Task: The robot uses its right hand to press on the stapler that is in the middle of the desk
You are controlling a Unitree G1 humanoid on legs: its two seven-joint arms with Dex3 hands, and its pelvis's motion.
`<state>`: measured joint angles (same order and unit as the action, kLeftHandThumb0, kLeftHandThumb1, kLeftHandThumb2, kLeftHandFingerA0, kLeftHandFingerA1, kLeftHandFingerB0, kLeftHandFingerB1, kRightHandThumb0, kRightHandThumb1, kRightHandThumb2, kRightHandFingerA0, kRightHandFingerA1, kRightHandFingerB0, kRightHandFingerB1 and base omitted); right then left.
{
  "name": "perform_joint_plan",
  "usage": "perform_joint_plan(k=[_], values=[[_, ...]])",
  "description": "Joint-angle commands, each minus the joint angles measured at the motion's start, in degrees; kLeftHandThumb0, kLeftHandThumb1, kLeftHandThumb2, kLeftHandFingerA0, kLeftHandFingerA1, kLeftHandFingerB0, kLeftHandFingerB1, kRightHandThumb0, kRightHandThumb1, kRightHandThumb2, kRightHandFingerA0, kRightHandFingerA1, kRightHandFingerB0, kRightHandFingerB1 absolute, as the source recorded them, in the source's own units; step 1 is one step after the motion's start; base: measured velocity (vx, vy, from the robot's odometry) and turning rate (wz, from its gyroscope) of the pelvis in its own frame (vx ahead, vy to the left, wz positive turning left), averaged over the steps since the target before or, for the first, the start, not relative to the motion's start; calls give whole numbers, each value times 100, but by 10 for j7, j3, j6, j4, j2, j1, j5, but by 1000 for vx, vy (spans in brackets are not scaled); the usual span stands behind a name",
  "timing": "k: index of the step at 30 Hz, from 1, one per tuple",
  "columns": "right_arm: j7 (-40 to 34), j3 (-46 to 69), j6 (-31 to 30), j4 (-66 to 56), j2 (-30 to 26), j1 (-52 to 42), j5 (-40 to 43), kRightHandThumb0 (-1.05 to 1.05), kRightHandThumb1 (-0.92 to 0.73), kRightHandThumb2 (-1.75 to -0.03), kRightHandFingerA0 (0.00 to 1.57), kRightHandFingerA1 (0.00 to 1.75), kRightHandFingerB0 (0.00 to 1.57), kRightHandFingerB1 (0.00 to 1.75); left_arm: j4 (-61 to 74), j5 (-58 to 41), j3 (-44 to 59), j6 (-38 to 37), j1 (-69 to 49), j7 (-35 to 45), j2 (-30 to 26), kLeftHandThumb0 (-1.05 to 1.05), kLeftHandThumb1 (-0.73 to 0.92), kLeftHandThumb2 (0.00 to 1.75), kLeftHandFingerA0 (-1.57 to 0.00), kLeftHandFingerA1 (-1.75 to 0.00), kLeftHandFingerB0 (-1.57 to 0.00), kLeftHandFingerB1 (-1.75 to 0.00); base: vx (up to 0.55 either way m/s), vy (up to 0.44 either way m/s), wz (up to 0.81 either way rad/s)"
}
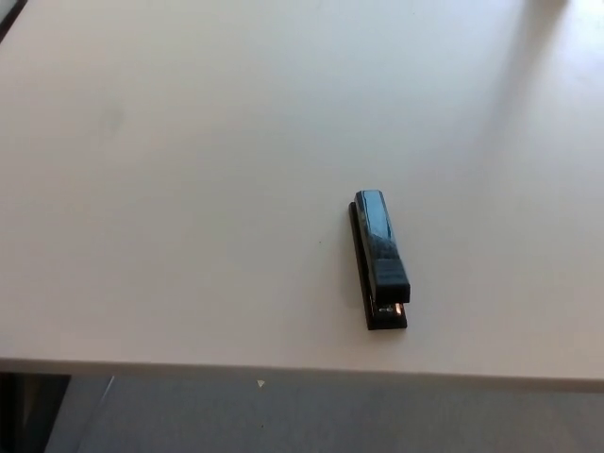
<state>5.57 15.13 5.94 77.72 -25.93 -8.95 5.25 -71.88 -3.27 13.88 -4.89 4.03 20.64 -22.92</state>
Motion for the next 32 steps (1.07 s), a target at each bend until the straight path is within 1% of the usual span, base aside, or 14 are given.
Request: perform_joint_plan(k=[1,8,11,15,19,20,21,22,23,25,26,30,31,32], values=[[81,-100,-27,-10,25,41,-86,-22,-79,-64,66,59,50,42,4,4,-6,-16,5,5,-7,-63,83,109,-6,-42,-4,-32,0,0,0],[181,-172,-46,-33,40,132,-93,-20,-91,-66,50,56,41,43,4,-3,-2,-13,14,1,-11,-65,82,108,-12,-44,-2,-35,0,0,0],[221,-160,-119,-22,48,176,-67,-52,-92,-77,1,22,0,12,4,-6,1,-12,18,0,-9,-30,65,116,0,-46,0,-46,0,0,0],[139,-88,-98,-24,84,196,-5,-78,-92,-120,0,13,0,12,5,-5,-1,-10,20,-3,-3,-30,66,117,0,-46,0,-46,0,0,0],[119,-57,-53,-25,102,188,-7,-82,-92,-122,0,12,0,10,3,-7,1,-6,22,-1,-4,-31,65,116,0,-46,0,-46,0,0,0],[111,-51,-48,-23,106,186,-8,-84,-92,-122,0,11,0,9,3,-12,6,-8,21,-1,-2,-63,92,75,-34,-36,-11,-24,0,0,0],[104,-53,-40,-22,111,193,-16,-84,-92,-123,0,11,0,10,4,-17,11,-7,26,-1,-3,-65,85,103,-26,-46,-8,-33,0,0,0],[103,-53,-29,-23,115,192,-20,-75,-92,-90,0,0,0,0,3,-15,11,-6,28,-3,-3,-66,86,98,-19,-41,-10,-34,0,0,0],[96,-53,-23,-23,117,192,-25,-83,-86,-107,0,0,0,1,2,-11,9,-6,30,-5,-3,-30,65,116,0,-45,0,-46,0,0,0],[101,-54,-1,-24,118,184,-31,-83,-88,-114,0,0,0,2,2,-7,5,-5,31,-5,-2,-66,86,98,-10,-38,-8,-34,0,0,0],[102,-54,10,-24,119,181,-33,-84,-88,-114,0,0,0,2,3,-6,4,-5,33,-5,-2,-30,66,117,0,-46,0,-46,0,0,0],[93,-49,25,-23,121,178,-31,-80,-84,-105,0,0,0,4,8,-17,15,-7,36,-11,6,-31,64,116,0,-47,0,-46,0,0,0],[94,-49,27,-23,119,176,-32,-81,-84,-106,0,0,0,3,9,-20,19,-7,37,-12,9,-67,92,80,-15,-33,-9,-26,0,0,0],[94,-49,27,-23,119,176,-32,-81,-84,-106,0,0,0,3,9,-20,19,-7,37,-12,9,-67,92,80,-15,-33,-9,-26,0,0,0]])
